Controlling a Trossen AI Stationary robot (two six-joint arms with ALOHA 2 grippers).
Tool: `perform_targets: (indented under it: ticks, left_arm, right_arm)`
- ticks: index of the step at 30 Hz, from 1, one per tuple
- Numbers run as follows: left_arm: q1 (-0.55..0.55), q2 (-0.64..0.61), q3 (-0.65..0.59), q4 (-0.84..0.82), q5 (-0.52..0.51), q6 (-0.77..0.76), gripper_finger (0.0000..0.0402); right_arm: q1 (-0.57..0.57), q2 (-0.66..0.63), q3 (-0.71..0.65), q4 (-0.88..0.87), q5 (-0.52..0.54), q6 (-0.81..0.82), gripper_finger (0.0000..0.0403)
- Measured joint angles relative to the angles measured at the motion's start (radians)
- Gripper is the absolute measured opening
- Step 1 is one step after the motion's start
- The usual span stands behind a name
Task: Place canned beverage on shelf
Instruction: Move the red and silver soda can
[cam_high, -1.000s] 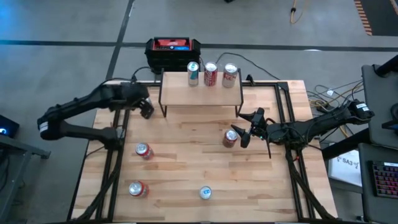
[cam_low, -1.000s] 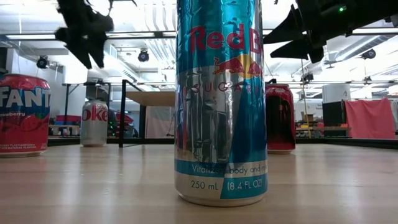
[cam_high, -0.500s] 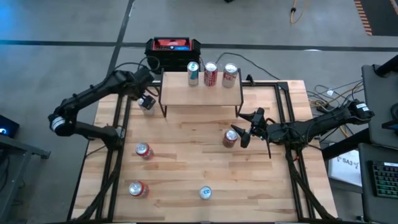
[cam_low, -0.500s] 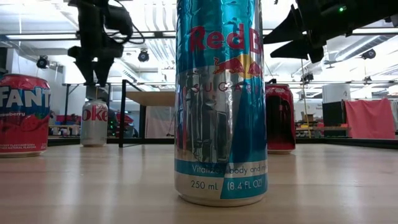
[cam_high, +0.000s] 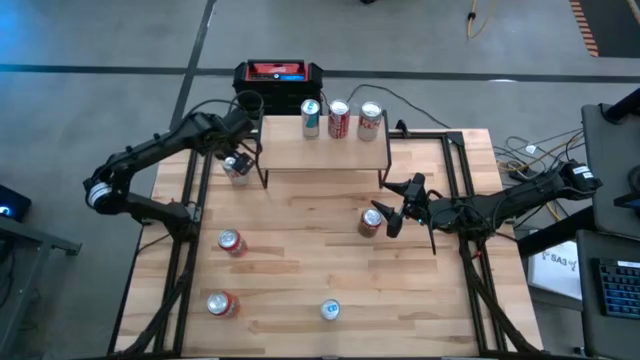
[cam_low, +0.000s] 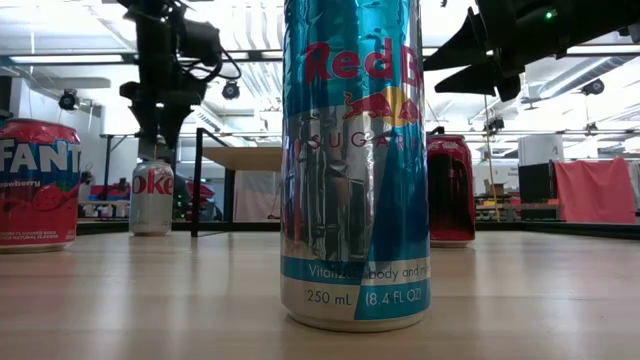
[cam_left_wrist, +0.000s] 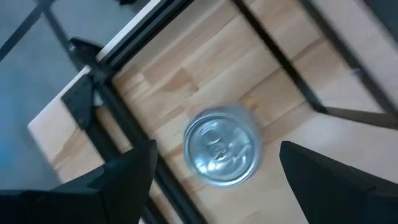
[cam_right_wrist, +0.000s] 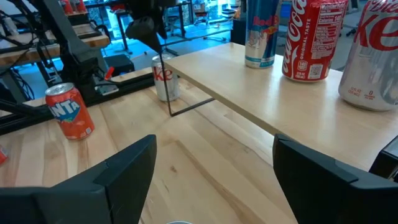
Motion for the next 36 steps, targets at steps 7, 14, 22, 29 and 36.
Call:
perform_targets:
  ticks: [7,14,22,29,36]
  left_arm:
    - [0.0,-0.007,0.0,0.033,0.089,0.049,0.0324]
    - [0.0,-0.008,-0.002,0.017,0.141,0.061,0.0324]
    - [0.012,-0.009,-0.004,-0.023,0.143,0.079,0.0324]
    - [0.074,-0.004,-0.013,-0.058,0.169,0.022,0.0324]
    - [0.137,0.021,-0.016,-0.04,0.238,0.039,0.0324]
  right_arm:
    - [0.0,0.0,0.0,0.0,0.0,0.0,0.0299]
    - [0.0,0.0,0.0,0.0,0.0,0.0,0.0299]
    - [0.0,0.0,0.0,0.0,0.0,0.0,0.0299]
    - [0.0,0.0,0.0,0.0,0.0,0.0,0.0299]
    - [0.0,0.0,0.0,0.0,0.0,0.0,0.0299]
